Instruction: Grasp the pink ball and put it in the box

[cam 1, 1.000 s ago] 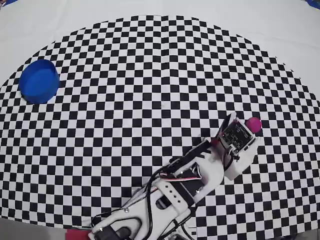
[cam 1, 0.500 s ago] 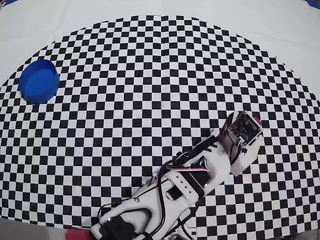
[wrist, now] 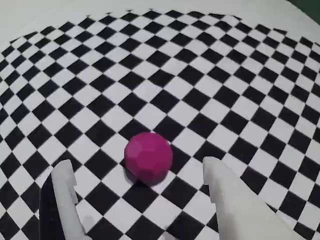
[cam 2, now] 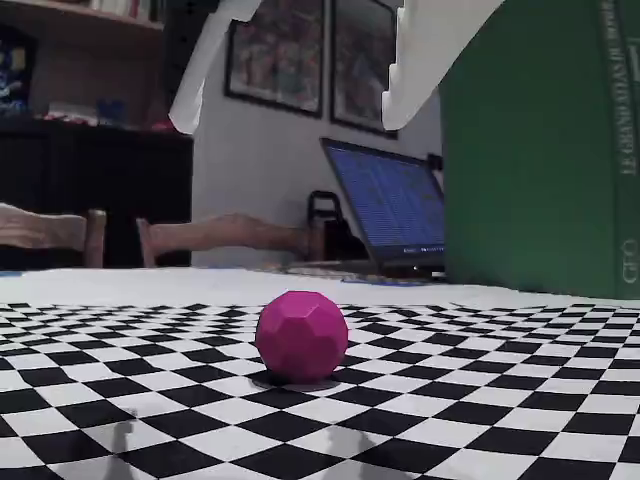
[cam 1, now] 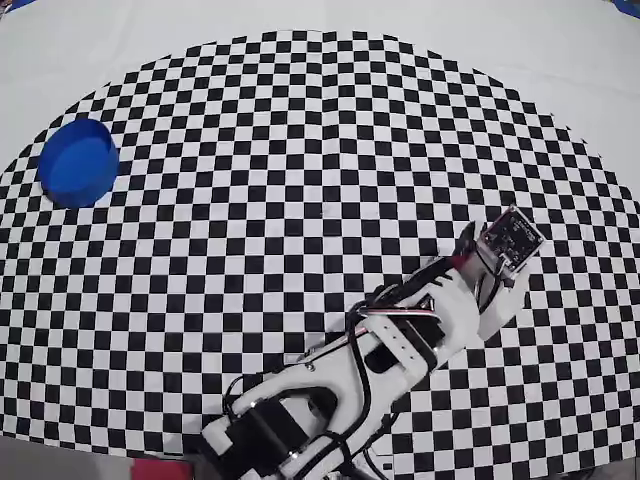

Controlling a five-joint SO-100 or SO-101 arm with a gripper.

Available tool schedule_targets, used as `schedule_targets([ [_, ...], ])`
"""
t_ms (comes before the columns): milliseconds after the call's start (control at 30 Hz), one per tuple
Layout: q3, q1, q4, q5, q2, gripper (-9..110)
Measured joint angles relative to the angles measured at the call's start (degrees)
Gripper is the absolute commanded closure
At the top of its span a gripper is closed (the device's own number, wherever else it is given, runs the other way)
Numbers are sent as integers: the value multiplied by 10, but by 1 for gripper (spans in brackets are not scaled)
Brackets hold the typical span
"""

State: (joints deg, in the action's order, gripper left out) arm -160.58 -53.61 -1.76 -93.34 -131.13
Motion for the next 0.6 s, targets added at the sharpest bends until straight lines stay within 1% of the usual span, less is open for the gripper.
schedule_targets([
  [600,84,-5,0,0,147,71],
])
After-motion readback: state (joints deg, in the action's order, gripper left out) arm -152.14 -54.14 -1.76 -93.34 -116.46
